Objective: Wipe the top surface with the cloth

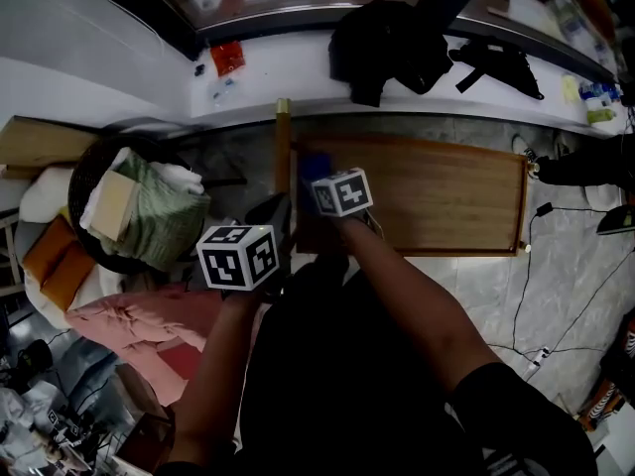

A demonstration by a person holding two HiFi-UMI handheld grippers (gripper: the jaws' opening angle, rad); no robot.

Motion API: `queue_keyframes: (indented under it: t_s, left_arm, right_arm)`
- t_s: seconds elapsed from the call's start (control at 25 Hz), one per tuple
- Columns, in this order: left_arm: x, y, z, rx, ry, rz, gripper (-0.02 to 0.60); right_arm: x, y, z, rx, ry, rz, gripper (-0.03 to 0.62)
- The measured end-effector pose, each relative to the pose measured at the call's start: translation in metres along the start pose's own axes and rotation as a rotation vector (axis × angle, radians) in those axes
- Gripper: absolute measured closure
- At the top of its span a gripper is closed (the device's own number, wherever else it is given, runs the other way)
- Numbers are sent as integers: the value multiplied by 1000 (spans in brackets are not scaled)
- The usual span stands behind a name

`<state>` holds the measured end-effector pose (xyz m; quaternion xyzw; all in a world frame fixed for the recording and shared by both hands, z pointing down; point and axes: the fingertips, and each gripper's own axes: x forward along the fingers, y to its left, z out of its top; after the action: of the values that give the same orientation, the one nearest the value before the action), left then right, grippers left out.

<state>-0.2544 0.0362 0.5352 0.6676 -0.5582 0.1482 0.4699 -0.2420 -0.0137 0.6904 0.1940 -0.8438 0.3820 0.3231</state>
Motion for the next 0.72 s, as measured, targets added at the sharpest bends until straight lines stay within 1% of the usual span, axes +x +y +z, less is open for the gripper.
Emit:
queue_keyframes:
  t_s: [0.16, 0.32, 0.44, 0.56, 0.72]
  left_arm:
    - [4, -4, -2, 13, 9, -2, 572]
    - [9, -9, 0, 35, 21, 0, 572]
    - [17, -15, -1, 47, 39, -1, 572]
    - [32, -26, -6, 54, 67, 0, 572]
    - [57, -45, -14, 70, 111, 11, 572]
  right_arm:
    - [7, -9, -7, -30, 25, -28, 546]
    - [4, -11, -8, -87, 60, -62, 546]
    - [-3, -20, -12, -77, 65, -79, 546]
    - [-17, -34, -18, -52, 64, -73, 546]
    - [-47, -68, -24, -46, 55, -114, 546]
